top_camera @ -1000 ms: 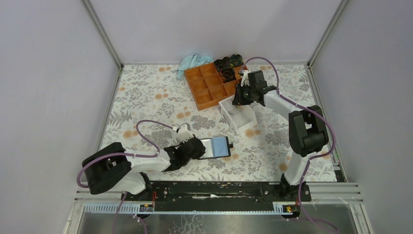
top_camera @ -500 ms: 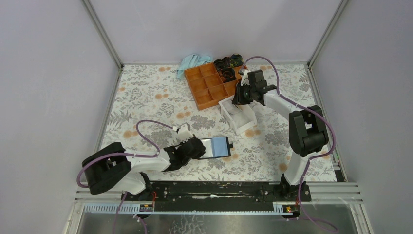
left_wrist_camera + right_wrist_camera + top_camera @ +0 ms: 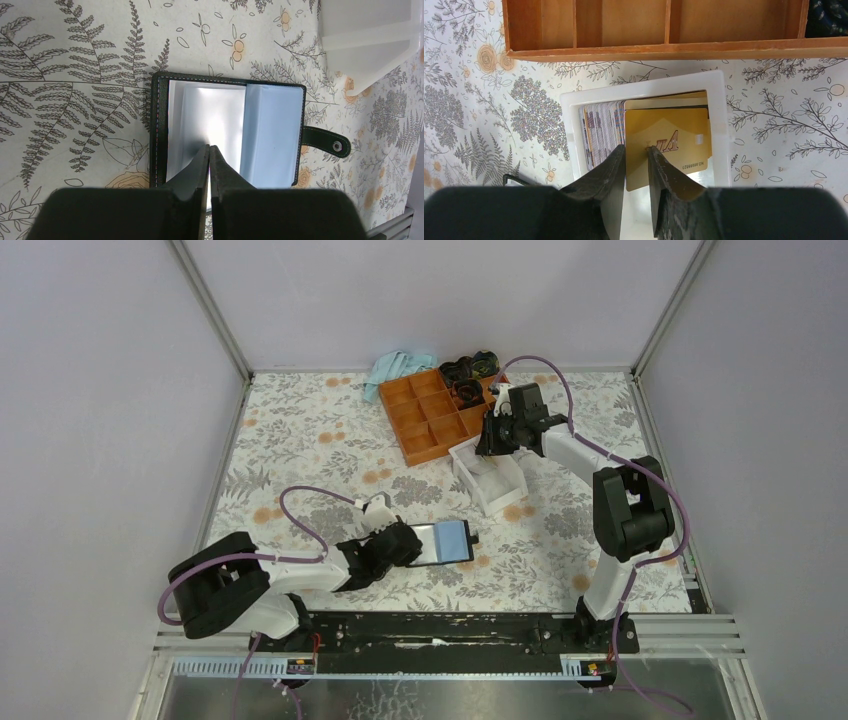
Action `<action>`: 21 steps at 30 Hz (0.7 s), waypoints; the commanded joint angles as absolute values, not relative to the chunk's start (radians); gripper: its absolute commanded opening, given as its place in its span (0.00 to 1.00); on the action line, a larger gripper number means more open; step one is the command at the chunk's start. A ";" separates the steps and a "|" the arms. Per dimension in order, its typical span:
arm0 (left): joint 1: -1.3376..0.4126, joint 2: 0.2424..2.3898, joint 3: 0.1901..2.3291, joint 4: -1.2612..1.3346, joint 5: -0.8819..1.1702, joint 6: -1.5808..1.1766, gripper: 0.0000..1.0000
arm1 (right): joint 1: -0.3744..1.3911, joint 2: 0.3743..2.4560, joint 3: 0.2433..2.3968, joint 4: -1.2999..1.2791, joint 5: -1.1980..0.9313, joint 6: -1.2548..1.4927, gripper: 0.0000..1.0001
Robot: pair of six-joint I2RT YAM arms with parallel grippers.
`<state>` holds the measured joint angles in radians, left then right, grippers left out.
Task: Put the credit cards into the card holder
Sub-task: Pick up the credit card from the storage box.
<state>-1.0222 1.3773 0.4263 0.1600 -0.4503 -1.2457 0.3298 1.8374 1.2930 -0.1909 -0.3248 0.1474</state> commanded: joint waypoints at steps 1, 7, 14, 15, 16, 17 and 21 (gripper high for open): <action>-1.028 1.387 0.444 0.200 -0.443 -1.227 0.06 | 0.342 1.786 1.337 -0.197 -0.360 0.163 0.29; -1.028 1.385 0.443 0.199 -0.443 -1.229 0.05 | 0.343 1.775 1.339 -0.201 -0.352 0.162 0.28; -1.027 1.383 0.443 0.200 -0.443 -1.230 0.05 | 0.343 1.765 1.344 -0.210 -0.338 0.159 0.27; -1.028 1.384 0.443 0.199 -0.441 -1.229 0.05 | 0.342 1.762 1.343 -0.210 -0.336 0.157 0.27; -1.028 1.383 0.443 0.199 -0.442 -1.229 0.05 | 0.341 1.760 1.345 -0.212 -0.336 0.157 0.27; -1.028 1.383 0.443 0.200 -0.442 -1.229 0.05 | 0.342 1.759 1.348 -0.214 -0.335 0.156 0.27; -1.029 1.382 0.442 0.200 -0.442 -1.229 0.05 | 0.343 1.753 1.349 -0.219 -0.329 0.154 0.26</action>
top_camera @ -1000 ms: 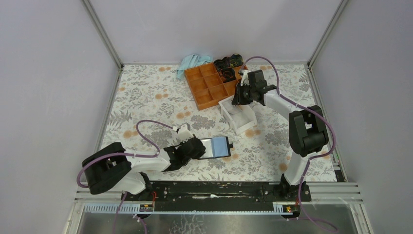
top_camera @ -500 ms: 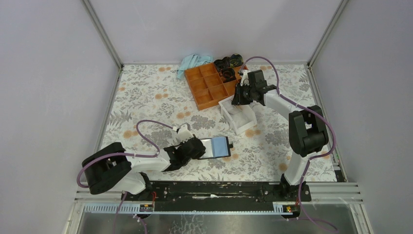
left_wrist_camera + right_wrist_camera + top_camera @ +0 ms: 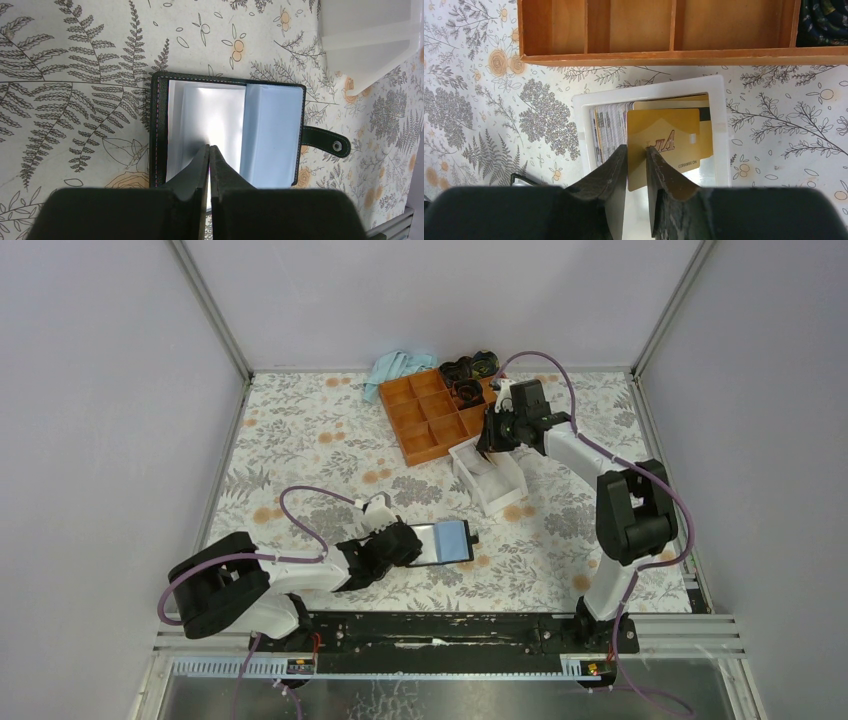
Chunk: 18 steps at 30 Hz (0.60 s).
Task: Put the credit cards into the card holder
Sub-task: Pick up the credit card from the storage box.
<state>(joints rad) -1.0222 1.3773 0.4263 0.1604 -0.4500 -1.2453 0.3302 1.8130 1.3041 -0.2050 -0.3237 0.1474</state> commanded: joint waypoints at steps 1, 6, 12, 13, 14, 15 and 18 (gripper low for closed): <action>-1.029 1.381 0.442 0.199 -0.443 -1.229 0.05 | 0.342 1.751 1.348 -0.220 -0.325 0.154 0.26; -1.028 1.380 0.441 0.199 -0.445 -1.229 0.05 | 0.343 1.738 1.347 -0.240 -0.278 0.142 0.25; -1.030 1.384 0.441 0.204 -0.445 -1.232 0.05 | 0.351 1.727 1.339 -0.266 -0.171 0.118 0.22; -1.032 1.385 0.440 0.207 -0.448 -1.232 0.05 | 0.356 1.725 1.336 -0.269 -0.146 0.111 0.21; -1.033 1.385 0.439 0.207 -0.449 -1.232 0.06 | 0.360 1.724 1.336 -0.273 -0.122 0.105 0.20; -1.033 1.386 0.440 0.207 -0.450 -1.233 0.06 | 0.366 1.721 1.334 -0.273 -0.096 0.101 0.19; -1.033 1.386 0.439 0.207 -0.453 -1.232 0.06 | 0.381 1.710 1.329 -0.272 -0.035 0.090 0.16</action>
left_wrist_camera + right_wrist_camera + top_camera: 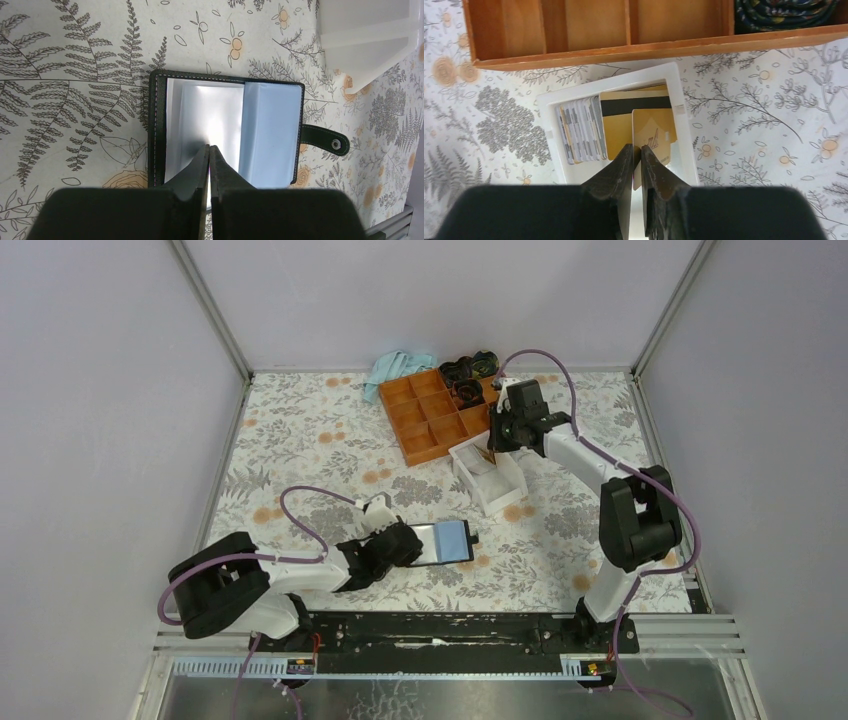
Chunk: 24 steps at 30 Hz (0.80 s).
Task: Put the credit cards into the card holder
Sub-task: Pick up the credit card from the storage box.
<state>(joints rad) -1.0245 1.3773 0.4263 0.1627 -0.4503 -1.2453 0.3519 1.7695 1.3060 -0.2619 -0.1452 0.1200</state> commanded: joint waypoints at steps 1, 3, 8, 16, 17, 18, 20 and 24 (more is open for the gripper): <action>-1.033 1.385 0.439 0.208 -0.455 -1.232 0.06 | 0.386 1.707 1.329 -0.274 -0.008 0.086 0.16; -1.033 1.384 0.440 0.207 -0.460 -1.232 0.06 | 0.398 1.704 1.334 -0.284 0.034 0.075 0.14; -1.034 1.386 0.443 0.209 -0.467 -1.232 0.07 | 0.407 1.687 1.325 -0.285 0.110 0.066 0.08; -1.034 1.375 0.441 0.209 -0.473 -1.223 0.18 | 0.408 1.626 1.315 -0.280 0.138 0.071 0.00; -1.034 1.371 0.440 0.209 -0.476 -1.221 0.21 | 0.407 1.622 1.316 -0.284 0.138 0.071 0.00; -1.034 1.368 0.437 0.210 -0.476 -1.221 0.23 | 0.408 1.617 1.317 -0.285 0.137 0.072 0.00; -1.033 1.357 0.433 0.208 -0.479 -1.218 0.30 | 0.408 1.607 1.315 -0.290 0.136 0.074 0.00; -1.033 1.333 0.429 0.201 -0.488 -1.211 0.41 | 0.412 1.558 1.301 -0.290 0.138 0.084 0.00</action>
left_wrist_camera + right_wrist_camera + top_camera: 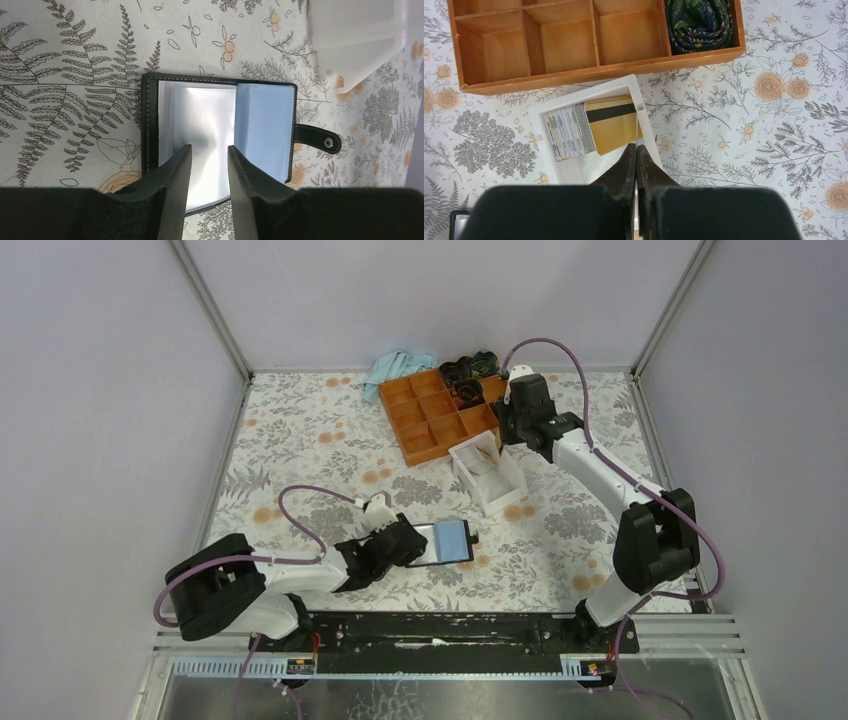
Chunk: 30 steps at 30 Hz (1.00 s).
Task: Put the credit cards into the card holder
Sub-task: Pick up the credit card from the storage box.
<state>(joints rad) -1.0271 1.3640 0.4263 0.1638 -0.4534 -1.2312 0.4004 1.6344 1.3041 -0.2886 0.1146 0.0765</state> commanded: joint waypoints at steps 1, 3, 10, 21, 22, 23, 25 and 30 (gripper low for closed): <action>-1.034 1.328 0.428 0.198 -0.491 -1.210 0.42 | 0.414 1.542 1.297 -0.293 0.138 0.088 0.00; -1.034 1.322 0.429 0.191 -0.492 -1.207 0.43 | 0.417 1.507 1.291 -0.295 0.132 0.098 0.00; -1.037 1.328 0.420 0.192 -0.488 -1.218 0.43 | 0.454 1.382 1.271 -0.325 0.095 0.136 0.00; -1.046 1.321 0.399 0.193 -0.505 -1.221 0.43 | 0.508 1.224 1.158 -0.380 -0.108 0.205 0.00; -1.047 1.318 0.397 0.193 -0.508 -1.215 0.43 | 0.508 1.211 1.149 -0.388 -0.140 0.208 0.00; -1.048 1.308 0.395 0.192 -0.512 -1.208 0.43 | 0.507 1.199 1.142 -0.395 -0.177 0.211 0.00; -1.047 1.282 0.387 0.191 -0.524 -1.186 0.45 | 0.508 1.178 1.124 -0.415 -0.247 0.213 0.00; -1.047 1.139 0.330 0.220 -0.562 -1.096 0.55 | 0.507 1.122 1.063 -0.446 -0.390 0.218 0.00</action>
<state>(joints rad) -1.0412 1.2461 0.3775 0.1631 -0.4915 -1.1873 0.5007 1.1793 1.0954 -0.4191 -0.2230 0.2008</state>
